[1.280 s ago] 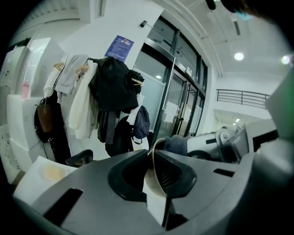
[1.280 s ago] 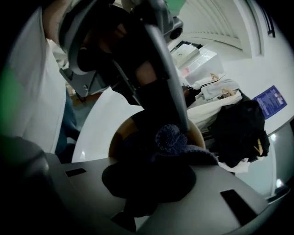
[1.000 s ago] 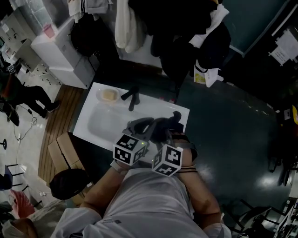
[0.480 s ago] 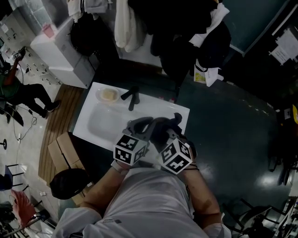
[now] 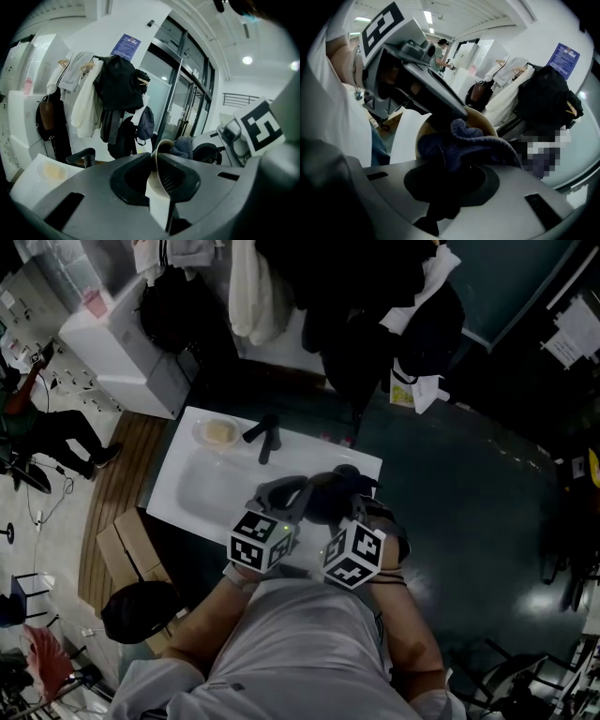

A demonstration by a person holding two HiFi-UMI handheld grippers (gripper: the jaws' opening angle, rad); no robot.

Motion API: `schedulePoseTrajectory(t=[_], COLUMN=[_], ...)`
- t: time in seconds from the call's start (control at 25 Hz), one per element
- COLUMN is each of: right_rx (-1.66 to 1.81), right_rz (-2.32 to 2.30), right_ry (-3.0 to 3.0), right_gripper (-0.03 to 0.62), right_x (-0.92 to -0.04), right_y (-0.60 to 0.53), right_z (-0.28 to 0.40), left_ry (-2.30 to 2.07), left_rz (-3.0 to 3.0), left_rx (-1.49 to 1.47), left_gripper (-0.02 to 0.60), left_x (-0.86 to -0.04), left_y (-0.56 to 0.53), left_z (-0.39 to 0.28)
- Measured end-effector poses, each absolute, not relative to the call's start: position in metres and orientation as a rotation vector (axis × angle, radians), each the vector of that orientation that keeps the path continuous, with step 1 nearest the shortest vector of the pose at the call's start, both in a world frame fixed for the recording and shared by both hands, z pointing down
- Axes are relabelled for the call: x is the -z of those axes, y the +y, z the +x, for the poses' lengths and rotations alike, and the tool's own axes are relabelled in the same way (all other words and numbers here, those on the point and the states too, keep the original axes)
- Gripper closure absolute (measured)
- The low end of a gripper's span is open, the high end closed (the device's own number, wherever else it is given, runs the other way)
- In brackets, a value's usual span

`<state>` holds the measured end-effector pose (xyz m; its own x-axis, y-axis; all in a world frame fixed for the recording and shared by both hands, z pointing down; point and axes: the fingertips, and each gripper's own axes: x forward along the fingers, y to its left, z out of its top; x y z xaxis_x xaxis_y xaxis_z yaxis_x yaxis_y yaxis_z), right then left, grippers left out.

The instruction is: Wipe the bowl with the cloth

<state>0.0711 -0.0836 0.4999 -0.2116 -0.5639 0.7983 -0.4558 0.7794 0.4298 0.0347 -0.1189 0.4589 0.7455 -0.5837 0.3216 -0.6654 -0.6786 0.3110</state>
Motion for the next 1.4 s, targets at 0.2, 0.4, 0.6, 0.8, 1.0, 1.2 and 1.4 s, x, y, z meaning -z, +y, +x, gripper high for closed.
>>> schedulePoseTrajectory(t=[0.2, 0.4, 0.6, 0.8, 1.0, 1.2, 1.4], right_rx=[0.247, 0.293, 0.278, 0.249, 0.251, 0.082, -0.030], right_rz=[0.887, 0.974, 1.047, 1.152, 1.279, 1.446, 1.540], right_ry=[-1.795, -1.825, -1.928, -2.063, -2.168, -2.362, -2.423], right_gripper=[0.514, 0.514, 0.514, 0.514, 0.514, 0.514, 0.514], right_x=[-0.491, -0.476, -0.461, -0.437, -0.403, -0.370, -0.365], right_y=[-0.096, -0.104, -0.105, -0.107, -0.110, -0.115, -0.117], right_z=[0.074, 0.069, 0.060, 0.055, 0.067, 0.104, 0.138], left_ry=[-0.923, -0.881, -0.887, -0.900, -0.886, -0.797, -0.673], left_rz=[2.536, 2.535, 2.531, 2.504, 2.470, 2.329, 2.179], left_rx=[-0.275, -0.283, -0.288, -0.287, -0.246, -0.042, 0.182], left_gripper=[0.541, 0.543, 0.551, 0.557, 0.558, 0.560, 0.560], left_x=[-0.460, -0.461, -0.464, -0.471, -0.474, -0.472, -0.468], left_y=[-0.116, -0.113, -0.114, -0.116, -0.119, -0.126, -0.133], left_z=[0.040, 0.045, 0.046, 0.040, 0.037, 0.025, 0.012])
